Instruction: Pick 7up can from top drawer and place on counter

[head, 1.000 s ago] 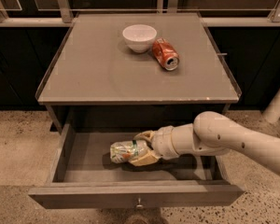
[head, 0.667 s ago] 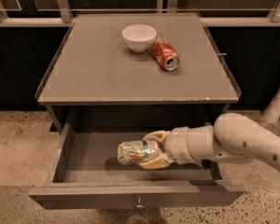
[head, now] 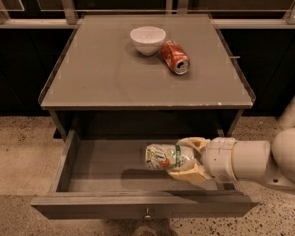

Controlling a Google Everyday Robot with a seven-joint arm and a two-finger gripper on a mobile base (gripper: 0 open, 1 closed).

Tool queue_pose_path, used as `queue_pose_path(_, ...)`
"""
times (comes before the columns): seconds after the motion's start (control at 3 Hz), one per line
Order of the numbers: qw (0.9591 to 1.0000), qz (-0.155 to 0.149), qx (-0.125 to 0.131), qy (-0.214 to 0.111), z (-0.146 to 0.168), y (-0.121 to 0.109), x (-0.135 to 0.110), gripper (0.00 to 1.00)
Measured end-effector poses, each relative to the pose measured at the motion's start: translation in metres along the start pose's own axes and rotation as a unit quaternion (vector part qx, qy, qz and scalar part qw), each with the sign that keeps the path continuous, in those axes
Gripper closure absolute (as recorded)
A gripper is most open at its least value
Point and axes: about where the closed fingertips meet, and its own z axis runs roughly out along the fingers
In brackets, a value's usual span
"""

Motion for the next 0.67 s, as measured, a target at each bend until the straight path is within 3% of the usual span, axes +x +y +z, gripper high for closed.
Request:
queue_pose_path(0.33, 1.0000, -0.002, -0.004, 0.002, 0.002, 0.001, -0.001, 1.00)
queue_pose_path(0.67, 0.9984, -0.056, -0.010, 0.001, -0.012, -0.014, -0.034, 1.00)
